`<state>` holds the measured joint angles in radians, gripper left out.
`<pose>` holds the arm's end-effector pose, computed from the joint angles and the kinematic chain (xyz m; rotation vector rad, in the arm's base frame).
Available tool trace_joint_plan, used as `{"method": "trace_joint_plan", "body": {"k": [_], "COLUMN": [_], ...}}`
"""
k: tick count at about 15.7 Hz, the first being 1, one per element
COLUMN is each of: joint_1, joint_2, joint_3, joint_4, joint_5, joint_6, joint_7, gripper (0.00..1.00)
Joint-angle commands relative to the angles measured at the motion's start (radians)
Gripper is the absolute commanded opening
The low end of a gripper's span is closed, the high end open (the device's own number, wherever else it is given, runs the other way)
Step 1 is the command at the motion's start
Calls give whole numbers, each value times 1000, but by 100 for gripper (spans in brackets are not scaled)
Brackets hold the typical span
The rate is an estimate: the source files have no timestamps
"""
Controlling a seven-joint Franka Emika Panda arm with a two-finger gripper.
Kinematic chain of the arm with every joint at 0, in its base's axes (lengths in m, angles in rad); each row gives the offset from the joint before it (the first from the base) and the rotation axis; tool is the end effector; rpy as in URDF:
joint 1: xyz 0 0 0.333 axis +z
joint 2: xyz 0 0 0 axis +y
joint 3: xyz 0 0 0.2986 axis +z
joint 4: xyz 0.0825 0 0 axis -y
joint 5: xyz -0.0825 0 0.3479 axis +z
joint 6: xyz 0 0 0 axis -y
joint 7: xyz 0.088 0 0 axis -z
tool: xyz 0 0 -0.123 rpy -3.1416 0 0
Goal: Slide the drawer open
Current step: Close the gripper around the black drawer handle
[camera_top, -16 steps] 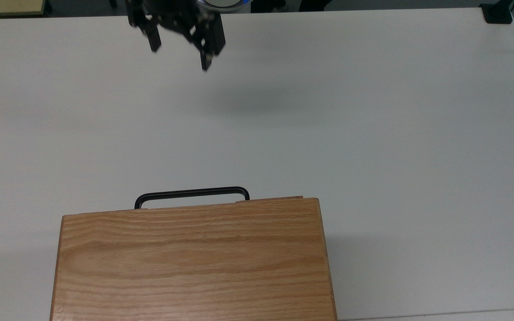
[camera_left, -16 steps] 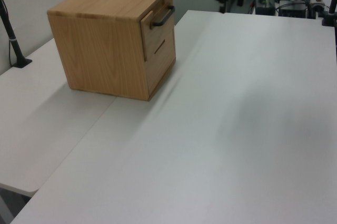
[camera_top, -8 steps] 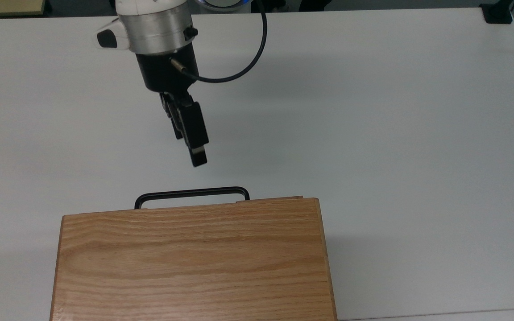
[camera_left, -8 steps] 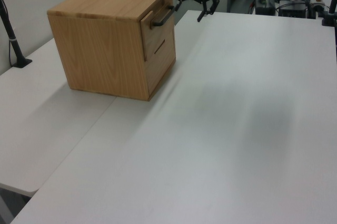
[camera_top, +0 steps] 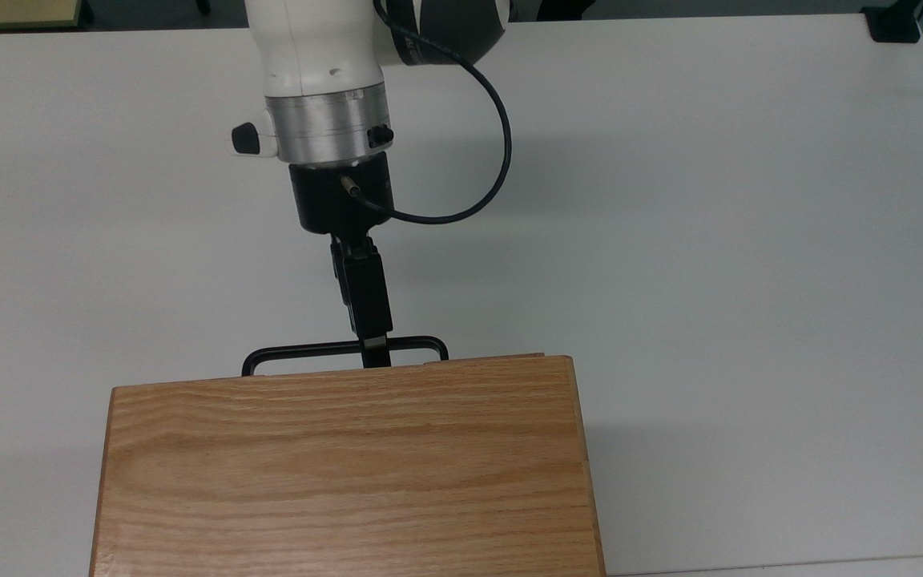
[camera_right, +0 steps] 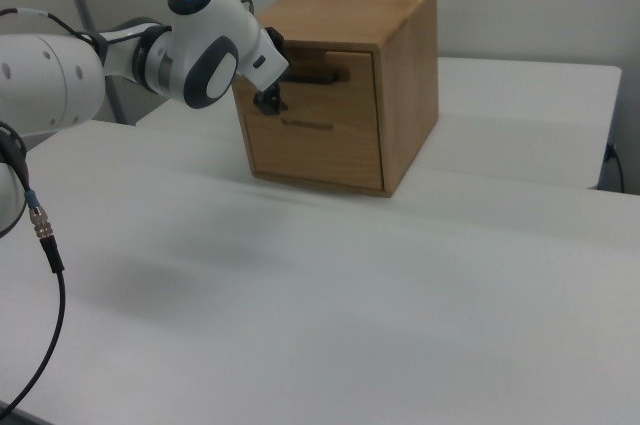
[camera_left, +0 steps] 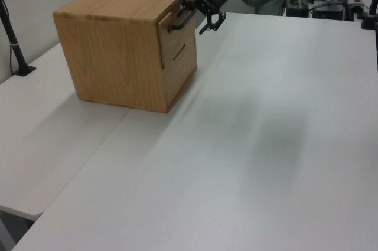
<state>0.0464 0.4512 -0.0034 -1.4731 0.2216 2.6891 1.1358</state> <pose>0.7074 0.0253 0.4943 -2.0161 1.4584 -0.7077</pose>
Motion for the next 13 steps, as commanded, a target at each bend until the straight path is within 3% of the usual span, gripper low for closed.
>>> {"method": "trace_joint_plan", "body": {"k": [1,8,12,13], "joint_1": [20,16,15,15], "joint_2": [24,11,-3,-6], "joint_3": [-12,-30,-43,-43], "joint_4": [33,23,4,-4], "joint_5": [9,-2,-2,-4], "joint_6": [57,49,44,40], "joint_7": [59,55,50,48], "gripper": [82,25,1,0]}}
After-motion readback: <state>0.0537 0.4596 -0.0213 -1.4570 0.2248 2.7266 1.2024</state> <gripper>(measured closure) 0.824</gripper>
